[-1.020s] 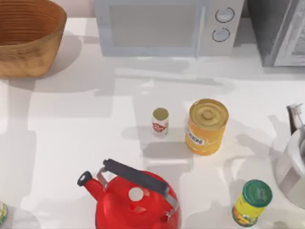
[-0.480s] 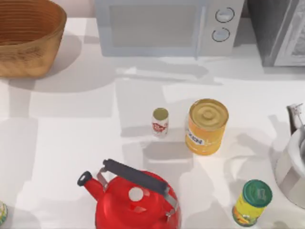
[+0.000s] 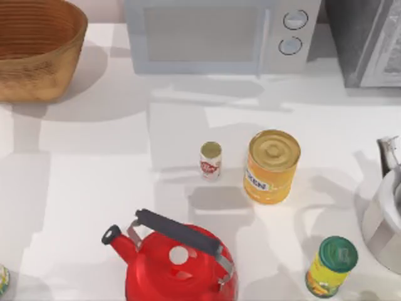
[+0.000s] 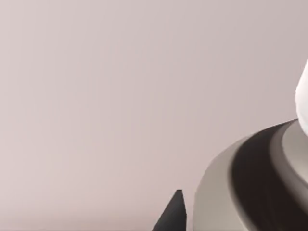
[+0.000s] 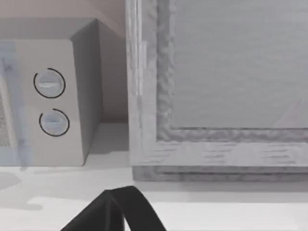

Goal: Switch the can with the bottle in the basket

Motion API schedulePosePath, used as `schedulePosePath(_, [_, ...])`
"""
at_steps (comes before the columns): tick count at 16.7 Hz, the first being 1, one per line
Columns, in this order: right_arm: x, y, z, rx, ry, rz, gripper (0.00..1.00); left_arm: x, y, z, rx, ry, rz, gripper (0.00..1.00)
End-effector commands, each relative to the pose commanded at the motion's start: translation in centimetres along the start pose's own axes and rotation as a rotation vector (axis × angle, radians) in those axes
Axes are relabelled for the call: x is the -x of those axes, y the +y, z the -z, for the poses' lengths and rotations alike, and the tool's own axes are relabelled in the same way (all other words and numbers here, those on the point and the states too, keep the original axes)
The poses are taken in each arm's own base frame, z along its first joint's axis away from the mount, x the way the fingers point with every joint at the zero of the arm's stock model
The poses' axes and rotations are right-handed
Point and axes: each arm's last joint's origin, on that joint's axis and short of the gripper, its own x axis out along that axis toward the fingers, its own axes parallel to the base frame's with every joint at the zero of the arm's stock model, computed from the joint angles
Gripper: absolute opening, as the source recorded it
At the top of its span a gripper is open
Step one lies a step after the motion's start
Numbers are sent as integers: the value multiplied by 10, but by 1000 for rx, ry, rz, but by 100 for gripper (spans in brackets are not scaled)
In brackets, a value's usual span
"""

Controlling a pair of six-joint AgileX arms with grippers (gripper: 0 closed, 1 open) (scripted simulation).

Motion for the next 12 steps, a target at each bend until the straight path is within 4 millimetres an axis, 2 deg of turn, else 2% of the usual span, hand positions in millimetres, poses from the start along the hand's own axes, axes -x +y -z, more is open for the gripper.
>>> schedulePosePath(11, [0, 0, 0, 0, 0, 0, 100, 0, 0, 0, 0, 0, 0, 98])
schedulePosePath(12, [0, 0, 0, 0, 0, 0, 100, 0, 0, 0, 0, 0, 0, 100])
